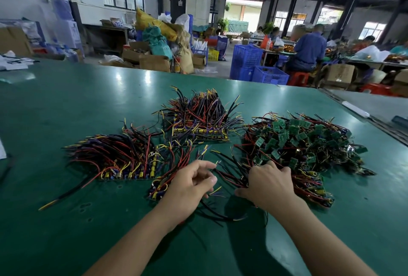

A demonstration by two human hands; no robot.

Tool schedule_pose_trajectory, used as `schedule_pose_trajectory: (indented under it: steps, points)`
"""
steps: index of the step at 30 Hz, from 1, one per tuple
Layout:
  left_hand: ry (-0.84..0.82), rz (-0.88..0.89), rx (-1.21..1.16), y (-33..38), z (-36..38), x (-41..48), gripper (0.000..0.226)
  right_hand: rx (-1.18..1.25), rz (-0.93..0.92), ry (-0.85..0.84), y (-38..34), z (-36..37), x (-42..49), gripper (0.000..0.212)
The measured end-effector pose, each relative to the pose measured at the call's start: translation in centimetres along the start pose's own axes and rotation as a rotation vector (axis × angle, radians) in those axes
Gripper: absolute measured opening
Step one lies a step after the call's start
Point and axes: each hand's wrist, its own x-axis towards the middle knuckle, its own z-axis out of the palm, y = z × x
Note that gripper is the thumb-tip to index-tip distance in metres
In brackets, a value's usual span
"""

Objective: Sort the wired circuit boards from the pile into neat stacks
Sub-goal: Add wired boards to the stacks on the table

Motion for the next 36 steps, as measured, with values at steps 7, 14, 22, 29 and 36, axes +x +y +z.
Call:
schedule_pose_trajectory:
  steps: [7, 14, 22, 29, 36]
  points:
    - [-0.001, -0.014, 0.029, -0.2, 0.0, 0.0, 0.021, 0.108, -0.085, 0.060, -1.2, 0.2, 1.6, 0.045]
    - [0.001, -0.028, -0.003, 0.0, -0.1, 0.0, 0.021, 0.140, -0.077, 0.181, -1.2, 1.1, 1.2, 0.029]
    - [0.012, -0.031, 0.013, 0.4, 0.0, 0.0, 0.018, 0.537, 0.078, 0.336, 1.3, -0.8, -0.4, 0.050]
    - [-0.029, -0.130, 0.103, 1.5, 0.0, 0.6, 0.016, 1.404, 0.094, 0.265, 2.7, -1.0, -1.2, 0.024]
    - [-0.189, -0.630, -0.528, 3.4, 2.8, 3.1, 0.034, 1.642, 0.051, 0.100, 2.4, 0.6, -1.5, 0.024]
